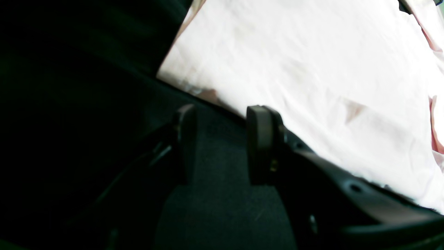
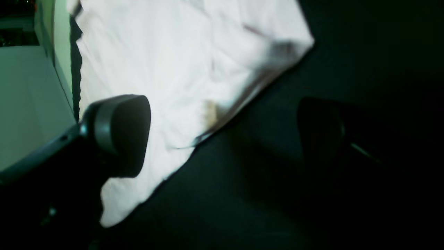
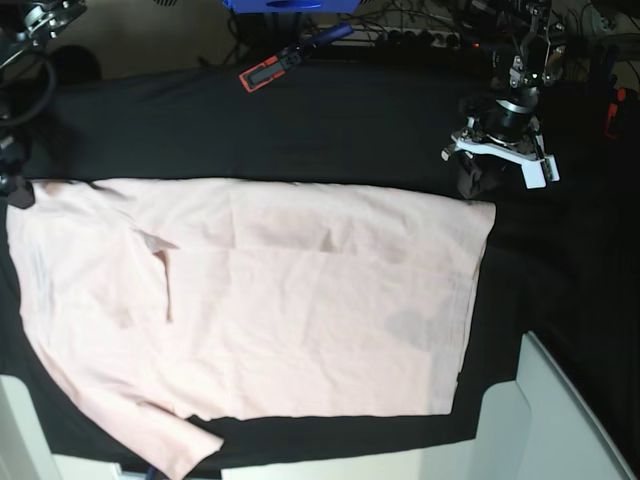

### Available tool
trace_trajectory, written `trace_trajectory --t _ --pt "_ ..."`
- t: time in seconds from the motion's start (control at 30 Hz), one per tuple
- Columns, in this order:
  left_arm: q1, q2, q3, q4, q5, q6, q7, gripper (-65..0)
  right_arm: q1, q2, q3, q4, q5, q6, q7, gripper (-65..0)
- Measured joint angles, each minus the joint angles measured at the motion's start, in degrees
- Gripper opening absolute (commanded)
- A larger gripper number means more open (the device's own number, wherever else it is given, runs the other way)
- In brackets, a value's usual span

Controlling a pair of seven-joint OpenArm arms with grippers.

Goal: Fold the T-shirt properly
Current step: 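Move the left gripper down to the shirt's shoulder edge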

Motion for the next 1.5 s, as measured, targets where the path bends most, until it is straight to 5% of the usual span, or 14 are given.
trace_trajectory --t 0.23,0.63,0.87,1.03,1.27,1.5 --pt "0.15 0.02 -0.04 0.0 -0.02 0.0 0.0 -40.8 0.02 0.87 0.0 -3.28 0.37 -0.02 5.75 -0.3" --pt "0.98 0.0 -0.04 0.0 -0.07 0.02 -0.02 -40.8 2.73 1.66 0.0 -9.92 1.49 0.42 7.45 -0.4" --pt "1.44 -0.15 -0.04 0.0 -0.02 0.0 0.0 -41.0 6.43 2.25 0.0 -12.41 -4.61 0.85 8.15 -1.9" --pt "1.44 -0.13 -0.11 -0.02 -0.04 0.0 -0.04 -41.0 7.02 2.05 0.0 -12.68 -5.86 0.13 7.98 -21.9" --pt "1.4 -0.13 -0.15 -0.17 -0.04 0.0 -0.02 -41.0 7.17 1.49 0.0 -13.14 -6.51 -0.02 6.73 -64.0" --pt "0.9 -0.09 -0.15 -1.22 -0.24 0.04 0.0 -40.1 7.17 1.49 0.0 -13.14 -6.54 -0.02 6.73 -65.0"
